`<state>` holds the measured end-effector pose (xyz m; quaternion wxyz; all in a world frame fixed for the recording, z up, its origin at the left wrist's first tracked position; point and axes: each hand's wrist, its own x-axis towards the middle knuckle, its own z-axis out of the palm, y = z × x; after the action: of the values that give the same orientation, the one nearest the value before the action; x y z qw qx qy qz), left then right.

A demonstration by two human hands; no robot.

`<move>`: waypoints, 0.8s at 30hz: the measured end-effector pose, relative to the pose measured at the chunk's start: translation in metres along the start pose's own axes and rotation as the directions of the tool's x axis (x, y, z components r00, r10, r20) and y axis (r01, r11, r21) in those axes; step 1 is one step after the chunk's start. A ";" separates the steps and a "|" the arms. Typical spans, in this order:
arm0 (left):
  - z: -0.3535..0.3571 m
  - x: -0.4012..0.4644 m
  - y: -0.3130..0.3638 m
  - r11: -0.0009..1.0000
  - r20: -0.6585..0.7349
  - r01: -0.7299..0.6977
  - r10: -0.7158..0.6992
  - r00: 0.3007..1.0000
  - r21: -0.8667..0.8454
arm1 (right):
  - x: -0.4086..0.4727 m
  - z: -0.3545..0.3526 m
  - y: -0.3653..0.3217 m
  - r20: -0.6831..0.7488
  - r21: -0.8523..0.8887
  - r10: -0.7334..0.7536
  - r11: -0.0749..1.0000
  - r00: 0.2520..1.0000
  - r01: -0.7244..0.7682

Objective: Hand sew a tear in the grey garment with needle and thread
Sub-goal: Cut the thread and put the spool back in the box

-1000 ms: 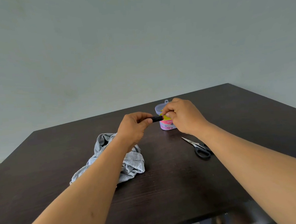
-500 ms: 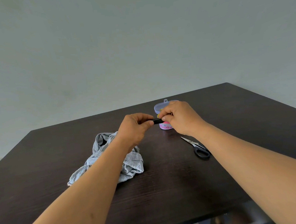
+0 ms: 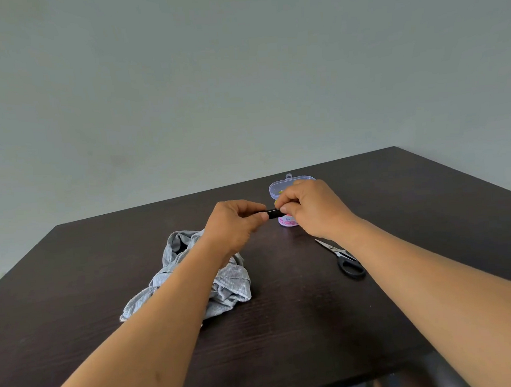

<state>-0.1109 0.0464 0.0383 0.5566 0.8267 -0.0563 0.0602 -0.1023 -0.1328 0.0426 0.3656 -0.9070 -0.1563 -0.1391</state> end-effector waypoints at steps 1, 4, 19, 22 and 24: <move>0.001 0.000 0.000 1.000 0.000 0.000 0.000 1.000 0.006 | 0.000 0.000 -0.001 0.001 -0.028 -0.014 1.000 1.000 0.014; 0.001 -0.001 0.001 1.000 -0.001 0.014 -0.014 1.000 0.021 | 0.002 0.000 -0.001 0.042 -0.095 -0.040 0.995 0.998 0.044; -0.018 0.001 0.013 0.907 0.116 0.249 -0.223 0.968 -0.339 | 0.001 0.002 0.010 -0.021 0.297 0.157 0.944 0.987 -0.144; -0.016 0.001 0.017 0.844 0.127 0.266 -0.234 0.964 -0.466 | -0.004 0.015 0.007 0.002 0.365 0.201 0.912 0.980 -0.188; -0.013 0.003 0.018 0.832 0.062 0.244 -0.246 0.967 -0.499 | -0.007 0.023 -0.001 0.037 0.309 0.147 0.939 0.988 -0.152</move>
<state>-0.1114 0.0515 0.0602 0.7556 0.6534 0.0373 -0.0264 -0.1058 -0.1175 0.0250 0.5125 -0.8481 -0.1093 -0.0785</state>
